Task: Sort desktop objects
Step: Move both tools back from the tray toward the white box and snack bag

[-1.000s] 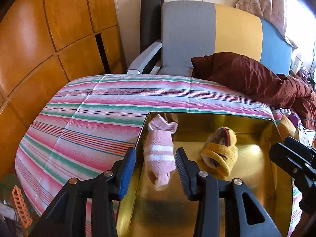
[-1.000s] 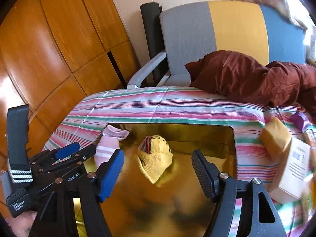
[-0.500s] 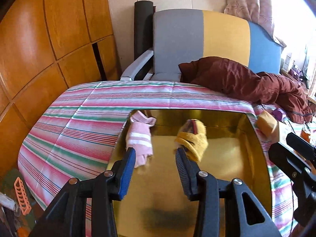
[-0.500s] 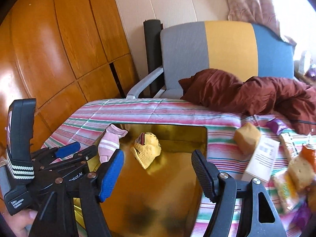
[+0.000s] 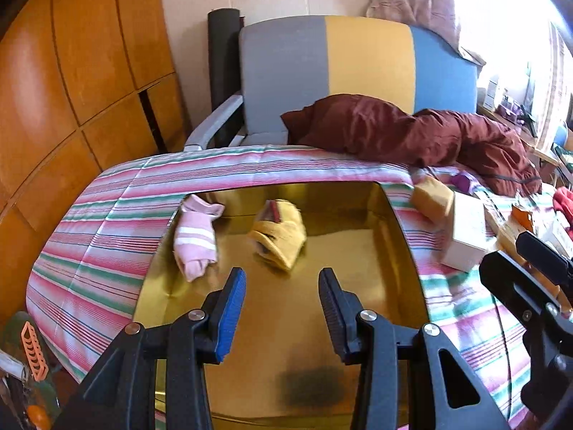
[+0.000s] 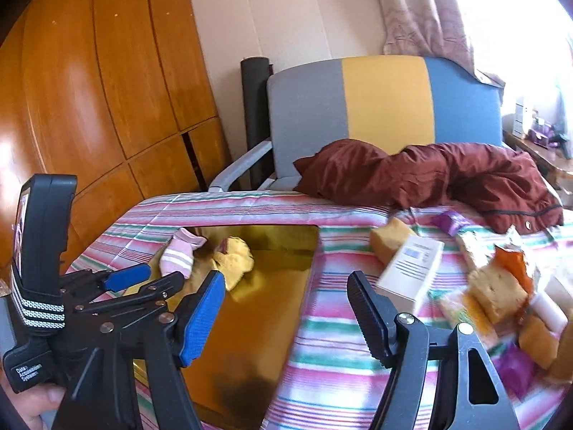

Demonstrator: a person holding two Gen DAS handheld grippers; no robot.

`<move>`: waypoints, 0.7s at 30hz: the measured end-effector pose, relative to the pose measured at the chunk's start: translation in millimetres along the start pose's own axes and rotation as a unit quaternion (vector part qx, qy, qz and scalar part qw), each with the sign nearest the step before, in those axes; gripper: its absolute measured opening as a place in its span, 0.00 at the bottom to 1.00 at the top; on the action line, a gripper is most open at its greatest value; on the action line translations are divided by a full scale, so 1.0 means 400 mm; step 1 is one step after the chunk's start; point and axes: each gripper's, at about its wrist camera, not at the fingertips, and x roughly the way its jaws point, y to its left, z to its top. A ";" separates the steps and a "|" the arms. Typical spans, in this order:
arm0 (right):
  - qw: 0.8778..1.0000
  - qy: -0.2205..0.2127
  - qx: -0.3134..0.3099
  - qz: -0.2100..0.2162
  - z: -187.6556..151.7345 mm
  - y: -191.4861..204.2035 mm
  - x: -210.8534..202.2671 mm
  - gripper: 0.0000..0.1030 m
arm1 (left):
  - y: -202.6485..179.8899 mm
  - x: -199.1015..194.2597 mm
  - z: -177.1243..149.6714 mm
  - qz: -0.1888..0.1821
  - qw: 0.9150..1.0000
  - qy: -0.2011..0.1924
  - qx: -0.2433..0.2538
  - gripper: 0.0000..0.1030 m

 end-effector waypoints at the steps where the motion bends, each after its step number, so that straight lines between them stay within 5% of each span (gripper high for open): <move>1: 1.000 0.000 0.002 -0.004 -0.006 -0.011 -0.007 0.69 | -0.014 -0.005 -0.003 -0.002 1.000 0.000 0.004 0.41; 21: 0.993 0.005 0.072 -0.093 -0.116 -0.265 -0.123 0.70 | -0.234 -0.054 -0.036 -0.034 0.997 0.000 0.073 0.42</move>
